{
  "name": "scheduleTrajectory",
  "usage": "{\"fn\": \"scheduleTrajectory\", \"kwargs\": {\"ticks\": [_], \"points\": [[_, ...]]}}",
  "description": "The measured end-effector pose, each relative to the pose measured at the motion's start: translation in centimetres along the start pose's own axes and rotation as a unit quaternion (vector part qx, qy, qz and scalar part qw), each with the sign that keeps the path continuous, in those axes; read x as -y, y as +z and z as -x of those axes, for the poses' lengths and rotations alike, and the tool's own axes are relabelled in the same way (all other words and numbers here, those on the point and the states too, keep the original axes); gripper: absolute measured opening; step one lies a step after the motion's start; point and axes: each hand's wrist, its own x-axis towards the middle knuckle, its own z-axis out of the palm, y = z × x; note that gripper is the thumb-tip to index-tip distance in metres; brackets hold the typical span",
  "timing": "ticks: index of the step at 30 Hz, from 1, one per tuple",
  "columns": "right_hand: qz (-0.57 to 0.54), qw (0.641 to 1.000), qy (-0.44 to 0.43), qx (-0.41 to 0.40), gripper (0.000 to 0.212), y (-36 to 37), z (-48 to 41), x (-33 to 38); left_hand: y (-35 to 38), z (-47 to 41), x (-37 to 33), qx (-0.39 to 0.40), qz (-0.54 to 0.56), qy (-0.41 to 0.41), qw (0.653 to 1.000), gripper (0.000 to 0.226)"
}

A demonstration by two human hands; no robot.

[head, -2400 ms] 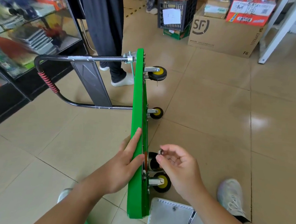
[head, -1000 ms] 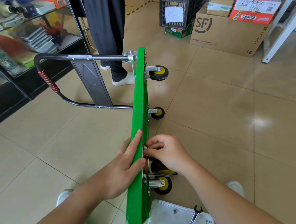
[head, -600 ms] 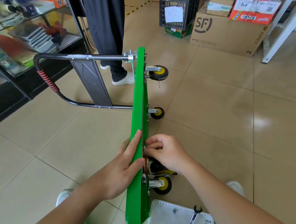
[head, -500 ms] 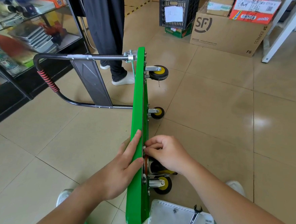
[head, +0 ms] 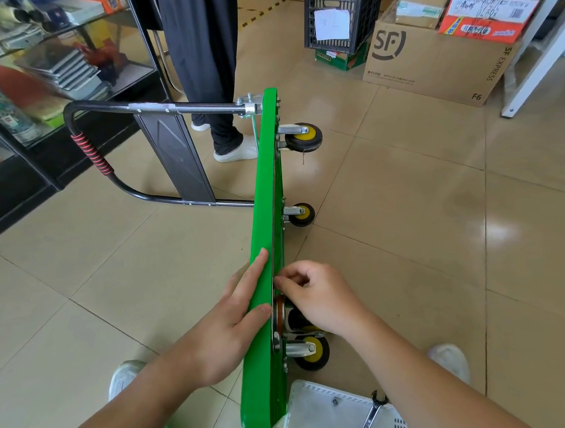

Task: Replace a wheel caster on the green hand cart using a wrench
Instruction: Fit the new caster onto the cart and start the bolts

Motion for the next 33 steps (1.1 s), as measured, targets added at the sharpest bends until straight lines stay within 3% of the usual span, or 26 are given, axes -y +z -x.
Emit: {"fn": "scheduleTrajectory", "kwargs": {"ticks": [5, 14, 19, 25, 33], "points": [[-0.024, 1.000, 0.007, 0.002, 0.002, 0.0, -0.1, -0.2, 0.2, 0.4, 0.0, -0.004, 0.011, -0.005, 1.000, 0.065], [0.054, 0.998, -0.021, 0.012, 0.016, -0.1, 0.1, -0.2, 0.0, 0.4, -0.3, 0.002, 0.020, -0.009, 1.000, 0.073], [0.032, 0.999, -0.003, 0.010, 0.016, -0.5, 0.1, -0.4, 0.0, 0.4, -0.3, 0.005, 0.008, -0.009, 1.000, 0.072], [0.153, 0.985, -0.066, 0.045, 0.023, -0.4, 0.3, 0.5, 0.1, 0.3, -0.1, 0.002, -0.003, -0.003, 1.000, 0.073], [0.149, 0.982, -0.108, 0.044, 0.013, -0.4, 0.0, 0.1, 0.2, 0.2, 0.1, 0.001, -0.022, 0.003, 1.000, 0.068]]}}
